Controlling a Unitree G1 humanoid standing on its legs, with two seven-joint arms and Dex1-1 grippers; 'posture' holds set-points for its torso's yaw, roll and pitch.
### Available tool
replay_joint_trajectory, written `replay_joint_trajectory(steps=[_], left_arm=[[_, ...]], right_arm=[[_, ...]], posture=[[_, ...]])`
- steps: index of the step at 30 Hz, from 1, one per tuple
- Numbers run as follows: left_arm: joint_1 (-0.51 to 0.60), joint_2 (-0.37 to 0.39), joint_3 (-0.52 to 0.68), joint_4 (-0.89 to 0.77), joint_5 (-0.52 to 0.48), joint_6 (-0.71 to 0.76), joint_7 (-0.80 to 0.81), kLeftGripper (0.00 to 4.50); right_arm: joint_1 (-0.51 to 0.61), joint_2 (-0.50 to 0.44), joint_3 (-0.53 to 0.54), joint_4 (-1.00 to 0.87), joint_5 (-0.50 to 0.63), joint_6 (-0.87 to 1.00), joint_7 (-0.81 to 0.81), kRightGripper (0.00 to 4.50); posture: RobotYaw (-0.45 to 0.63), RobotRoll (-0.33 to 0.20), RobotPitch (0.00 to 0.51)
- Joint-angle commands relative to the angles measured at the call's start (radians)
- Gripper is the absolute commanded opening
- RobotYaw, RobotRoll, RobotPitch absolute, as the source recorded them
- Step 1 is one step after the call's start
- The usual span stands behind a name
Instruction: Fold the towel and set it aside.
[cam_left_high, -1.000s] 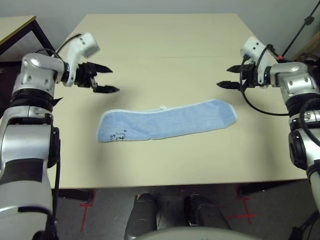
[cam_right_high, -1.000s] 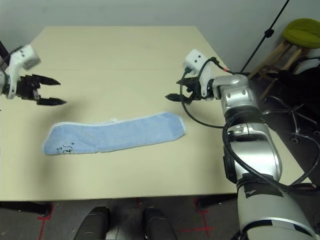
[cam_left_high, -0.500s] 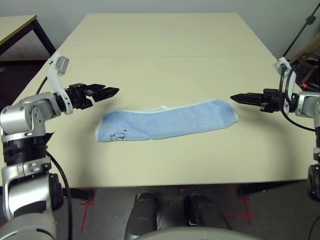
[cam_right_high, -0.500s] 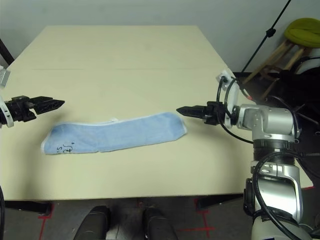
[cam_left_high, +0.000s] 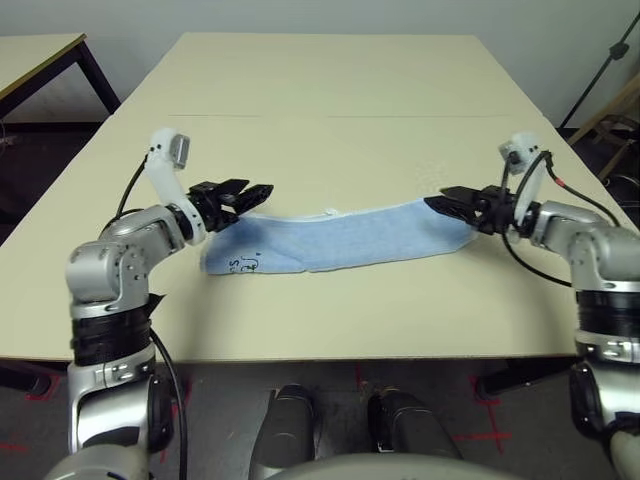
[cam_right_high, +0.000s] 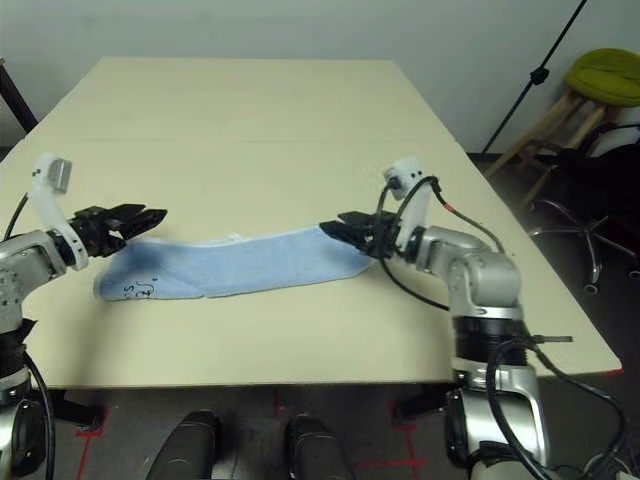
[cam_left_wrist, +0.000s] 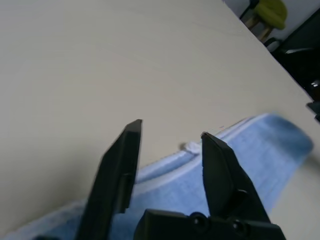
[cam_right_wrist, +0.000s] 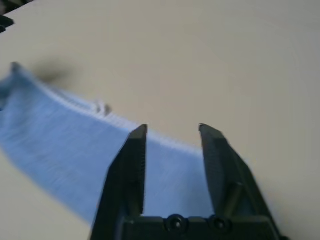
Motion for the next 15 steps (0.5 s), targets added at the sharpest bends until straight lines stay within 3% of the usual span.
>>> replay_joint_trajectory(steps=[1,3,5,15], left_arm=[[0.047,0.003,-0.075,0.003,0.07,-0.101,0.024,1.14],[0.08,-0.003,-0.102,-0.011,0.08,-0.126,0.028,0.52],[0.103,-0.015,-0.117,-0.016,0.092,-0.155,0.044,0.02],[0.144,-0.036,-0.119,-0.014,0.091,-0.204,0.077,0.02]], right_arm=[[0.044,0.01,0.034,0.017,-0.033,-0.083,-0.019,0.74],[0.064,0.01,0.04,0.015,-0.032,-0.097,-0.021,0.02],[0.08,0.01,0.044,0.013,-0.032,-0.106,-0.023,0.0],[0.092,0.005,0.059,0.019,-0.035,-0.138,-0.032,0.0]], posture=[[0.11,0.0,0.148],[0.11,0.0,0.147],[0.11,0.0,0.146],[0.1,0.0,0.142]])
